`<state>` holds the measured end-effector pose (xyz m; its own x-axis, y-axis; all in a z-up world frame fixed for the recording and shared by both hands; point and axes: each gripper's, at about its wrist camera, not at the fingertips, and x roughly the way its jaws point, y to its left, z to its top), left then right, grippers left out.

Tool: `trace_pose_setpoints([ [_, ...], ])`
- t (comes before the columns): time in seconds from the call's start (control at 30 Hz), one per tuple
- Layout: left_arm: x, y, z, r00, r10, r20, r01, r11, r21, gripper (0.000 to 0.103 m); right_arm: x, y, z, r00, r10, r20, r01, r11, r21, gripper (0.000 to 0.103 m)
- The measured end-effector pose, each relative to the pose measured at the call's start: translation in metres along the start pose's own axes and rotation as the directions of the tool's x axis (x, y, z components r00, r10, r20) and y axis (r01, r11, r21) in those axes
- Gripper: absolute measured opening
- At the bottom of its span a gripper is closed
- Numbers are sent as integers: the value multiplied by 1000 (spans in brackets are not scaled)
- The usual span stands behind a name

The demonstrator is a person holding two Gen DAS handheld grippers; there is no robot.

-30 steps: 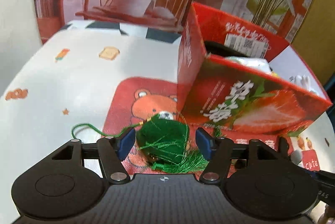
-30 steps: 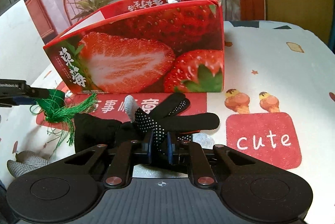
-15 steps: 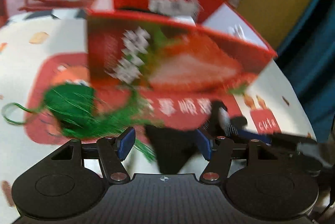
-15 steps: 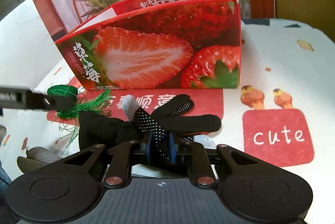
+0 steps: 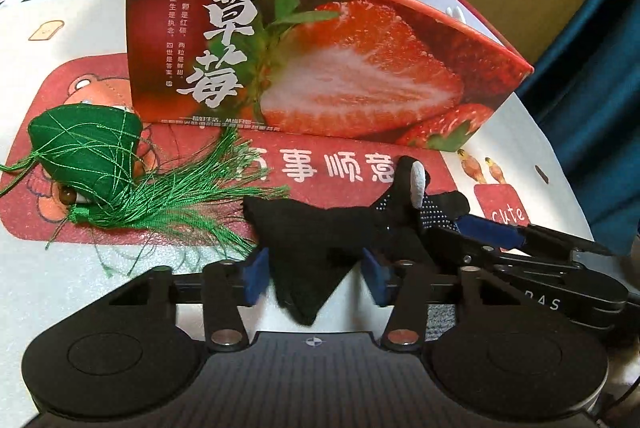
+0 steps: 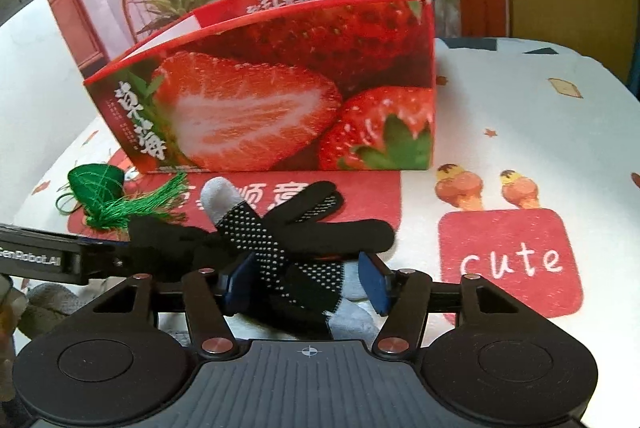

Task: Organize soft objects
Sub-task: 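Carry the black glove into the red box with both tools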

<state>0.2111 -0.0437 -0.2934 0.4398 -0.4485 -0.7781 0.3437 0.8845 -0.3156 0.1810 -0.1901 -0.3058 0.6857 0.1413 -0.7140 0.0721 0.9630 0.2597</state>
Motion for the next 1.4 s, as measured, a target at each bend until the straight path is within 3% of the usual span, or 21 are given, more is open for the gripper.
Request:
trace_pose_setpoints([
  [0.03, 0, 0, -1, 1000, 7, -2, -7, 1000, 1, 25, 1, 1, 0, 1000, 8, -2, -8, 1000, 1, 49],
  [0.07, 2, 0, 1, 1000, 10, -7, -10, 1000, 1, 21, 1, 1, 1, 1000, 19, -5, -19, 1000, 2, 42],
  [0.37, 0, 1, -1, 1000, 12, 28, -11, 1000, -25, 18, 5, 9, 1, 996, 86, -27, -86, 996, -5, 19],
  [0.7, -39, -8, 11, 989, 11, 150, -14, 1000, 19, 18, -18, 15, 12, 989, 123, 81, -122, 992, -13, 17],
  [1.03, -82, -26, 35, 952, -2, 305, -26, 996, 86, 18, -51, 25, 45, 963, 149, 223, -137, 988, -68, 17],
  [1.4, -102, -38, 69, 920, -25, 392, -29, 991, 131, 18, -69, 32, 92, 936, 158, 313, -124, 984, -126, 17],
])
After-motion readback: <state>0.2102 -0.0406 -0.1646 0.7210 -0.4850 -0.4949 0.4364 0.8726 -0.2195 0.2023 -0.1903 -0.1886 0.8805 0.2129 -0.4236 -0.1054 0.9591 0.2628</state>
